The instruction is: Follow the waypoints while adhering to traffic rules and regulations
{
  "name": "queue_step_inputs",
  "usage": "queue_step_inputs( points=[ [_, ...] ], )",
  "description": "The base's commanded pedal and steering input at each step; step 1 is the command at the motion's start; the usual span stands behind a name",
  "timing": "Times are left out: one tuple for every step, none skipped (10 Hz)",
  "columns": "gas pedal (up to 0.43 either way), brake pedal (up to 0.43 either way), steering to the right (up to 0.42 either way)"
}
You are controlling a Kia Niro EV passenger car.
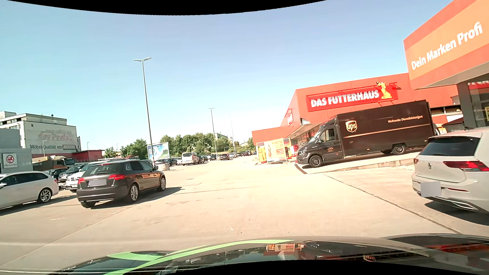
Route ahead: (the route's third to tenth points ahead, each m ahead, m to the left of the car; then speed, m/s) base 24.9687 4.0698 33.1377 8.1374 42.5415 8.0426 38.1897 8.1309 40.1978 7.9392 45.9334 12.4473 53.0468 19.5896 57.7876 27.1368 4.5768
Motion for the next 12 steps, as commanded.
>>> queue_step_inputs(
  points=[
    [0.098, 0.0, -0.029],
    [0.098, 0.0, -0.029],
    [0.098, 0.0, -0.029],
    [0.098, 0.0, -0.029],
    [0.098, 0.0, -0.029],
    [0.098, 0.0, -0.029],
    [0.087, 0.0, -0.028],
    [0.087, 0.0, -0.029],
    [0.087, 0.0, -0.029],
    [0.087, 0.0, -0.031],
    [0.087, 0.0, -0.036],
    [0.087, 0.0, -0.037]
  ],
)
